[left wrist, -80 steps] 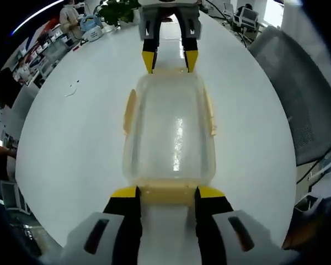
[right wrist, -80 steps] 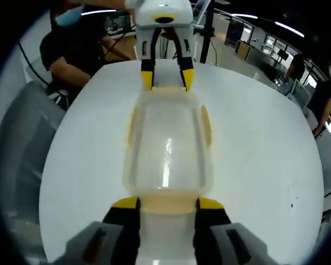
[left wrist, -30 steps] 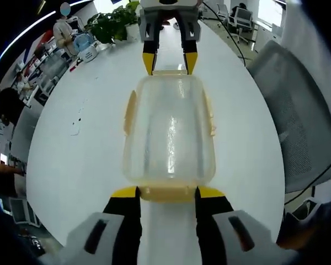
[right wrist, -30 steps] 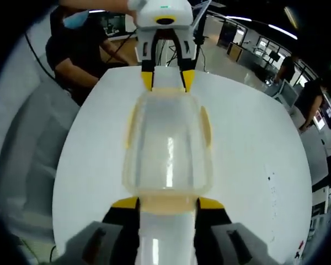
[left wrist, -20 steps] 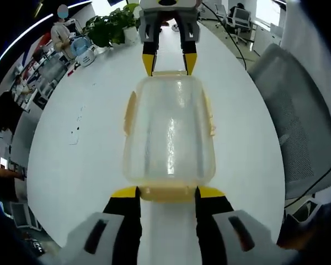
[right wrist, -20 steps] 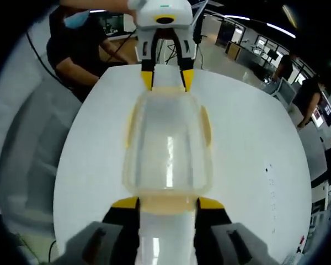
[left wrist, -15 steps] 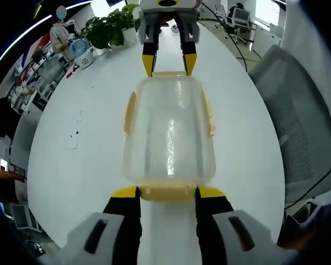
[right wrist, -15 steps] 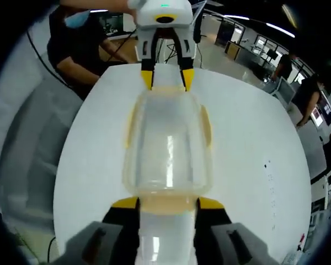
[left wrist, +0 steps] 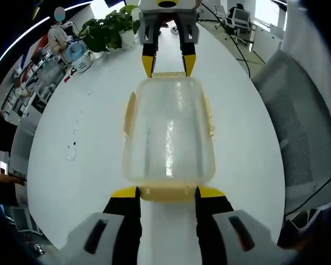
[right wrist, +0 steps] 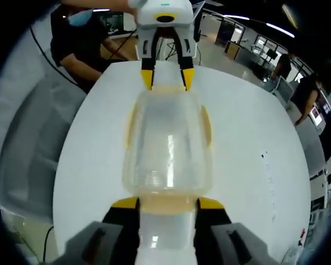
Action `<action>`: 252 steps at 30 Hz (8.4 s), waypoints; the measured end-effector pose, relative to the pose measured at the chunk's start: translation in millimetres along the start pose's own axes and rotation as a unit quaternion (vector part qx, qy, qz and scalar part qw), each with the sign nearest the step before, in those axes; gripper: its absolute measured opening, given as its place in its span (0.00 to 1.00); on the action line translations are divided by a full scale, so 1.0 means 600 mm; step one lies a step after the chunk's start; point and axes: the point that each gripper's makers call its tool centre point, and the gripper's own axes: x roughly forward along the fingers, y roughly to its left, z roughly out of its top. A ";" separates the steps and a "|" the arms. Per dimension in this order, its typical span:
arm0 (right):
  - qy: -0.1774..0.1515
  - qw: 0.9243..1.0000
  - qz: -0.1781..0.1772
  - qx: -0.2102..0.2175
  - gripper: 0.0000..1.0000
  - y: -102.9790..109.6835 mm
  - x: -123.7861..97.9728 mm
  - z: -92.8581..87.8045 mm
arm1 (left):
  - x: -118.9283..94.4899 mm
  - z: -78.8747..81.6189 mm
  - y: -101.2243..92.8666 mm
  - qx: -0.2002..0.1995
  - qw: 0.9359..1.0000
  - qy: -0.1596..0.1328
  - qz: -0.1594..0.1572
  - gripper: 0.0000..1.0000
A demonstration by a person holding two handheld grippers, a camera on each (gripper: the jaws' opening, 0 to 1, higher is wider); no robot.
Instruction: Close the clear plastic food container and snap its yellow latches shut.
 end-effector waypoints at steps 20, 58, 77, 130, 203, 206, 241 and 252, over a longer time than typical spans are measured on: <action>0.005 1.000 -0.006 0.010 0.35 0.002 -0.024 -0.059 | 0.033 0.055 0.004 0.010 1.000 -0.004 -0.005 0.36; 0.019 1.000 0.001 0.025 0.35 0.004 -0.074 -0.157 | 0.088 0.151 0.007 0.019 1.000 -0.018 -0.015 0.36; 0.018 0.999 0.010 0.034 0.36 0.005 -0.057 -0.179 | 0.106 0.153 0.007 0.019 0.999 -0.013 -0.025 0.36; 0.009 0.997 0.004 0.075 0.48 0.004 -0.055 -0.190 | 0.118 0.111 0.004 -0.014 0.998 -0.013 -0.058 0.43; -0.081 0.818 -0.025 0.569 0.33 0.004 -0.024 -0.151 | 0.140 0.159 0.006 -0.527 0.844 -0.096 -0.028 0.26; -0.073 0.828 -0.020 0.556 0.32 0.001 -0.035 -0.157 | 0.153 0.147 0.004 -0.547 0.831 -0.087 -0.046 0.22; -0.042 0.854 -0.018 0.519 0.41 -0.001 -0.037 -0.148 | 0.134 0.154 0.014 -0.512 0.854 -0.088 -0.037 0.37; -0.004 0.880 -0.007 0.474 0.40 0.010 -0.039 -0.153 | 0.117 0.164 0.019 -0.421 0.905 -0.059 -0.021 0.40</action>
